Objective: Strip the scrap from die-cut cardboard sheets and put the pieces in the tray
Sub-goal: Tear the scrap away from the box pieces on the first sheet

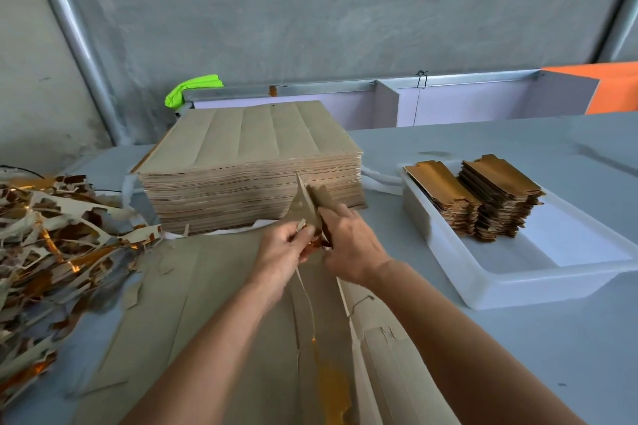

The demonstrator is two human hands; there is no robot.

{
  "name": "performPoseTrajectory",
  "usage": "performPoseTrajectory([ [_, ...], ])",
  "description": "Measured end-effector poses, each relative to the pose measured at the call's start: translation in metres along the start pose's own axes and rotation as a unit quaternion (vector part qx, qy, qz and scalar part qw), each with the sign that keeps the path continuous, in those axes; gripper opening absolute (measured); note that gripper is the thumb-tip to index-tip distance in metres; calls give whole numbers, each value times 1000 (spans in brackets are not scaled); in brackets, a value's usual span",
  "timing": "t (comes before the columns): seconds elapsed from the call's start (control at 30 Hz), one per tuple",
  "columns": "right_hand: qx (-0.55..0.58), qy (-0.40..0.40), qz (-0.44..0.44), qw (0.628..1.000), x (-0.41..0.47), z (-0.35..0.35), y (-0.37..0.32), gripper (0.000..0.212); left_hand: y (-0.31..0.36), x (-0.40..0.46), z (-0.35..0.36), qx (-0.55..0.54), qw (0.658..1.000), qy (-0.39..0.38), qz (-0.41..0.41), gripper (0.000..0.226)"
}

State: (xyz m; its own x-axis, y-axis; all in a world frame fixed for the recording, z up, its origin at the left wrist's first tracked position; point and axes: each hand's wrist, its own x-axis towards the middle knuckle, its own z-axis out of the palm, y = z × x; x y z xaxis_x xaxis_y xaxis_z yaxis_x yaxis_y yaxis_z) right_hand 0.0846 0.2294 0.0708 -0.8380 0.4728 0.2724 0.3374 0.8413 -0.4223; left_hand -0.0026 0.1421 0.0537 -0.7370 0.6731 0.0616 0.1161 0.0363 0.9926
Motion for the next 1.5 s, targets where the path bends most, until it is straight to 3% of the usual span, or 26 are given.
performPoseTrajectory([
  [0.07,-37,-15,1,999,5,10,-1,43,-1,3,0,25,1000,-4,13,23],
  [0.2,-31,50,38,998,13,17,1,28,-4,6,-2,91,994,15,51,36],
  [0.33,23,30,46,998,16,19,7,34,-4,6,-7,96,992,36,68,19],
  [0.4,86,-25,52,995,14,15,8,35,-5,6,-9,92,994,21,62,16],
  [0.47,239,-68,85,965,12,6,9,28,-6,5,-8,80,996,-8,36,18],
  [0.57,373,-39,129,918,17,-1,8,7,-7,1,-3,45,997,-68,10,17],
  [0.8,190,28,153,969,30,10,18,21,-4,-6,1,-10,990,-141,-25,28],
  [1.03,91,59,149,983,47,19,19,15,-14,-8,-1,-15,983,-176,-48,17],
  [1.1,82,60,175,979,52,19,25,18,-22,-7,-2,15,992,-125,-30,24],
  [1.17,106,56,246,962,54,15,37,23,-30,-2,-8,-13,999,-6,-31,24],
  [1.27,210,72,349,910,47,9,55,17,-46,9,-22,-86,979,170,-67,33],
  [1.4,335,86,360,866,33,9,64,12,-67,14,-34,-15,964,252,-89,35],
  [1.5,400,82,316,856,28,9,64,44,-69,13,-36,61,962,256,-73,33],
])
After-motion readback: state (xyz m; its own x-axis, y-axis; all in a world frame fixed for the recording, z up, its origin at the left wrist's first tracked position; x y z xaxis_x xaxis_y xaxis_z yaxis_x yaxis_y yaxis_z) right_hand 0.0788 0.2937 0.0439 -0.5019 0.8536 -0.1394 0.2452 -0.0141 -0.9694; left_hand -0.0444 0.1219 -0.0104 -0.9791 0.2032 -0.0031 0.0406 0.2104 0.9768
